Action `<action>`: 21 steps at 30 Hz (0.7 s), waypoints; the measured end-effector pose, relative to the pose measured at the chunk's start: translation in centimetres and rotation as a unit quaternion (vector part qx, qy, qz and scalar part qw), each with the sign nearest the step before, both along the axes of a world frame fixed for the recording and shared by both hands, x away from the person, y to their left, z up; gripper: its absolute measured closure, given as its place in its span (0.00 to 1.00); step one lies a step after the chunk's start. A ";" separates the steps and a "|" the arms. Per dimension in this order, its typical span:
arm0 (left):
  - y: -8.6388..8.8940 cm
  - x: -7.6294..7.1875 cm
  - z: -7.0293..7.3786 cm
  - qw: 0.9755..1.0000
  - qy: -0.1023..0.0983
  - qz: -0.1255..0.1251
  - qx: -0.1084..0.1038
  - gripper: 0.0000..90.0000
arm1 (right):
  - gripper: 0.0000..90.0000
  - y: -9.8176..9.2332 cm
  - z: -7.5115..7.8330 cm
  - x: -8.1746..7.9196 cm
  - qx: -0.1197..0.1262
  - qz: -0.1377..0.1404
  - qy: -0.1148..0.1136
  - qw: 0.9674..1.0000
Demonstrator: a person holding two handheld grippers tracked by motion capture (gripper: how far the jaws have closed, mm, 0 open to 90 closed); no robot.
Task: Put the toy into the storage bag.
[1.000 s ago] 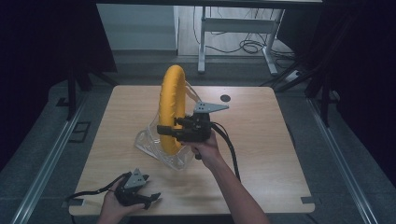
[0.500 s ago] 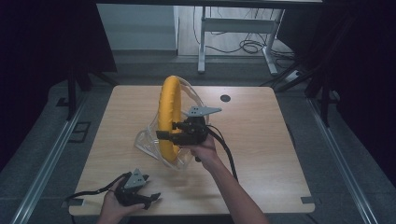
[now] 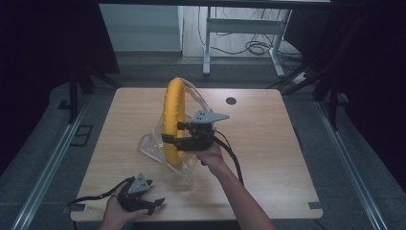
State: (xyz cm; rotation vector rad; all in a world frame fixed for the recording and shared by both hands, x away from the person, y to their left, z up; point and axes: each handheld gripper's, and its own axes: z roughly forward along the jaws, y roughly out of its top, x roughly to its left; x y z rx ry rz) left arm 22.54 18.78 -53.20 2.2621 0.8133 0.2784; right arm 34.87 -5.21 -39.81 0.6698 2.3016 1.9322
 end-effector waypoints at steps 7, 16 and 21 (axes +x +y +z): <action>0.0 0.0 0.0 1.000 0.000 0.000 0.001 0.22 | 0.35 -0.5 0.1 -0.6 0.000 -0.005 -0.018 1.000; 0.0 0.0 -0.1 1.000 0.000 0.001 0.000 0.22 | 0.35 -2.0 0.2 -1.2 -0.001 -0.013 -0.031 0.999; 0.0 0.0 -0.1 1.000 0.000 0.002 0.003 0.22 | 0.36 -3.2 -0.2 -1.4 -0.004 -0.025 -0.033 0.999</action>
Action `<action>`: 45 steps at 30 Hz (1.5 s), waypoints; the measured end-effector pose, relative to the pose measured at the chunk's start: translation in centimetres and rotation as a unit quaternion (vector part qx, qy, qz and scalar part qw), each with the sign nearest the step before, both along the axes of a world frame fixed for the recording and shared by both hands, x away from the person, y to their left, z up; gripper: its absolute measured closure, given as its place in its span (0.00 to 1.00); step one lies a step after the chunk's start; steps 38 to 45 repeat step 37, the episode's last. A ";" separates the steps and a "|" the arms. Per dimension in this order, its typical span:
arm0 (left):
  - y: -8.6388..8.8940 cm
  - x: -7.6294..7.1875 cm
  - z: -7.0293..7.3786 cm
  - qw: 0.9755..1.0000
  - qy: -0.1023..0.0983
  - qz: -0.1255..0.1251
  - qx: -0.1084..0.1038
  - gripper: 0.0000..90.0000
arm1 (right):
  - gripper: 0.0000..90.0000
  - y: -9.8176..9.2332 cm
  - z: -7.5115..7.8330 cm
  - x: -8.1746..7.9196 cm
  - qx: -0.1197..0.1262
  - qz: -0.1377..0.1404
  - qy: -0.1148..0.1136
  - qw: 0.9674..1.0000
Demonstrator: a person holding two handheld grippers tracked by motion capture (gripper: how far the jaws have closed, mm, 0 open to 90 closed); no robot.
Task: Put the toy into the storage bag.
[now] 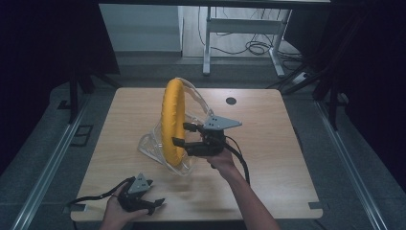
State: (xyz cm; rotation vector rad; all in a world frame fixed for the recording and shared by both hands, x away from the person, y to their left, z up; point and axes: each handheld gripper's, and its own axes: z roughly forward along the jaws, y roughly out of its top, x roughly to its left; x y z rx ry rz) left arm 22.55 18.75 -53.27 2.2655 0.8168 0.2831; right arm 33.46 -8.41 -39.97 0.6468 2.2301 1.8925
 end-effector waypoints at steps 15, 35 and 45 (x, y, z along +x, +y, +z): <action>0.0 0.1 0.0 1.000 -0.003 0.004 0.001 0.22 | 0.38 -5.5 -2.4 -0.9 -0.024 -0.057 0.003 0.998; 0.0 0.2 0.1 1.000 -0.004 0.008 0.002 0.22 | 0.39 -9.2 -5.7 -2.2 -0.043 -0.085 0.017 0.995; 0.1 0.2 0.1 1.000 -0.004 0.008 0.002 0.22 | 0.39 -9.2 -5.9 -2.3 -0.045 -0.085 0.017 0.995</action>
